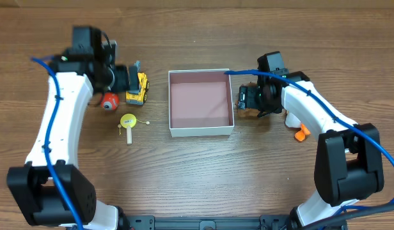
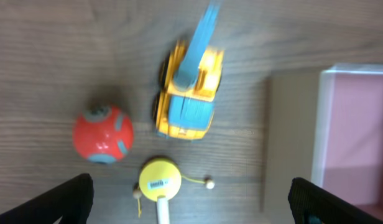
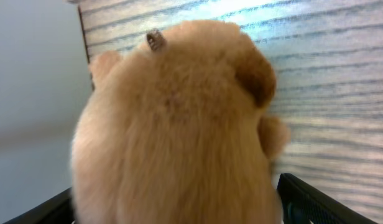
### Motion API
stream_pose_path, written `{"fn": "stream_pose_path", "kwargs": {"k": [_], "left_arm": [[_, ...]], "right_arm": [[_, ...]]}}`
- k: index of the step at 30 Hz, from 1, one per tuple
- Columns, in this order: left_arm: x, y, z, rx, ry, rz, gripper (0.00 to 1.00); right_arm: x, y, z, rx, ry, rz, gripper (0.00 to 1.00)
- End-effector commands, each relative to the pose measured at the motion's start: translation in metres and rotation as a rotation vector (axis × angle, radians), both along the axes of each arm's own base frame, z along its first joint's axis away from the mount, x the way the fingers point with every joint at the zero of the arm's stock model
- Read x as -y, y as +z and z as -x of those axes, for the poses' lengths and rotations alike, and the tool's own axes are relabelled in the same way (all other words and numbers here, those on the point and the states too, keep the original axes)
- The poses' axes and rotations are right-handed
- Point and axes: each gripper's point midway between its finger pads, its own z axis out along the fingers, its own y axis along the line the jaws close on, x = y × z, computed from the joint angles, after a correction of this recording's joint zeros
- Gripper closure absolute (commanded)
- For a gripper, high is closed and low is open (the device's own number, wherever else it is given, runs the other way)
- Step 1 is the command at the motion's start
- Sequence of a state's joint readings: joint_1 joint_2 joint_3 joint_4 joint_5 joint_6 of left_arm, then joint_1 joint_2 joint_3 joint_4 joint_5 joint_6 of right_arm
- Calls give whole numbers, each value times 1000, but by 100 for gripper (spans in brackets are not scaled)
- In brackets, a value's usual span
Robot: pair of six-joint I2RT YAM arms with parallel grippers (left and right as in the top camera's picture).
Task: Pack container
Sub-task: 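Carry the hamster into the white box, release, and withdraw right gripper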
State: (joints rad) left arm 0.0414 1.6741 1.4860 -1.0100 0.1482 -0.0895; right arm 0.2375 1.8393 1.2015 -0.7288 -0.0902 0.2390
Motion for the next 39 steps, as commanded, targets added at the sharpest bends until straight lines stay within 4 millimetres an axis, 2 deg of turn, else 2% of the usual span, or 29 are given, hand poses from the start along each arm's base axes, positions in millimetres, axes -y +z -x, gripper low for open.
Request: {"fn": "stream_pose_path", "kwargs": {"k": [1,3,6,10,13,15,16,18,19,20,21,23,26,28,29,31,35,36,39], "left_arm": [[0,70,-20,153,-54,-13,0],[0,89,-23,186,-54,-16,0],[-6,110,-29,241,-40,-51,0],[-9,122,-34,281,-33,-67,0],[-9,141,-38,330,-32,-70,0],[-9,164,-39,387,-30,-73,0],[-9,184,-38,433,-29,-75,0],[-9,216,-33,506,-27,-80,0],[-8,233,-28,547,-26,-83,0],[-8,254,-20,596,-24,-86,0],[-8,267,-14,628,-24,-88,0],[-7,298,4,714,-21,-94,0],[-6,310,16,747,-19,-96,0],[-6,307,16,737,-20,-95,0],[-6,306,15,733,-20,-94,0],[-6,304,13,726,-21,-94,0],[-6,303,12,724,-21,-94,0],[-6,303,12,724,-21,-94,0],[-6,303,12,724,-21,-94,0]], "right_arm": [[10,-16,4,-7,-16,58,21],[13,-18,4,-8,-20,76,49],[25,-15,0,12,-38,142,96],[27,1,-3,4,-40,159,96],[28,34,-10,33,-46,166,96],[27,67,-14,70,-49,156,96],[24,90,-13,99,-48,146,96],[16,121,-9,145,-33,115,96],[8,140,-3,174,-29,83,96],[-2,152,3,197,-4,46,96],[-12,162,9,215,17,10,96],[-46,177,24,230,64,-82,96],[-87,174,32,242,168,-116,96],[-123,171,26,290,238,-145,96],[-142,163,22,299,270,-155,96],[-152,145,18,269,256,-158,96],[-176,93,3,205,234,-154,96],[-180,84,1,200,238,-150,96],[-184,74,-3,198,239,-148,95]]}}
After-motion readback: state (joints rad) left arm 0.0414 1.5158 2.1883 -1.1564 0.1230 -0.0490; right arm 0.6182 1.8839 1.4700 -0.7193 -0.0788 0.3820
